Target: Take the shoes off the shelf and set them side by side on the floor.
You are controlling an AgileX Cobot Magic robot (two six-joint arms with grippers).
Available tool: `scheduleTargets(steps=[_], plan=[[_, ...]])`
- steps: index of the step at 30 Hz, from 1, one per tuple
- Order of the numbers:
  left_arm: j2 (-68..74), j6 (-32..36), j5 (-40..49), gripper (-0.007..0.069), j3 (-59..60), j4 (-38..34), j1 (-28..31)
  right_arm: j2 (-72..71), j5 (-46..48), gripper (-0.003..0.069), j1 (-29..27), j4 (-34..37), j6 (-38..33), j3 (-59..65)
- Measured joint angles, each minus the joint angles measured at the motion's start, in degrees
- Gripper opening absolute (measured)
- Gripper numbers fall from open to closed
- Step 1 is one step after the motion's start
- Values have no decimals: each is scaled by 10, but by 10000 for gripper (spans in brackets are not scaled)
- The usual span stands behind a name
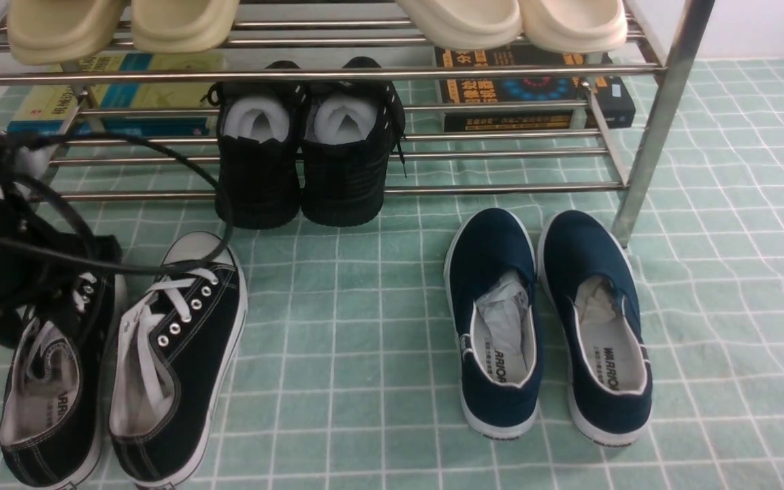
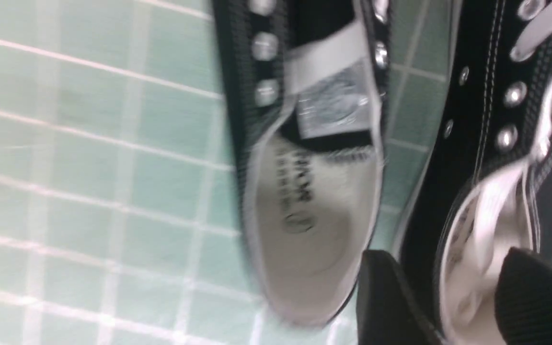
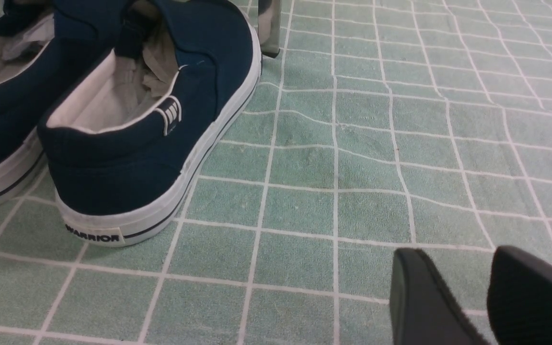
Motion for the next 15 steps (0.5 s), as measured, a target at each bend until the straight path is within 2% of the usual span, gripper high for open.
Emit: scheduleTargets(steps=[2,3,6,7,9,12,15], plan=[[-55,22,41,283,-5,13,0,0,0,239,0,0,0,0],[-59,24,44,283,-5,13,0,0,0,239,0,0,0,0],[-149,75,62,139,14,6,0,0,0,239,0,0,0,0],[-154,81,63,131,17,4,0,0,0,239,0,0,0,0],[-234,119,66,32,65,-20,0,0,0,239,0,0,0,0],[-299,143,58,3,118,-49,0,0,0,239,0,0,0,0],[-414,171,-38,1,228,-111,0,0,0,239,0,0,0,0]])
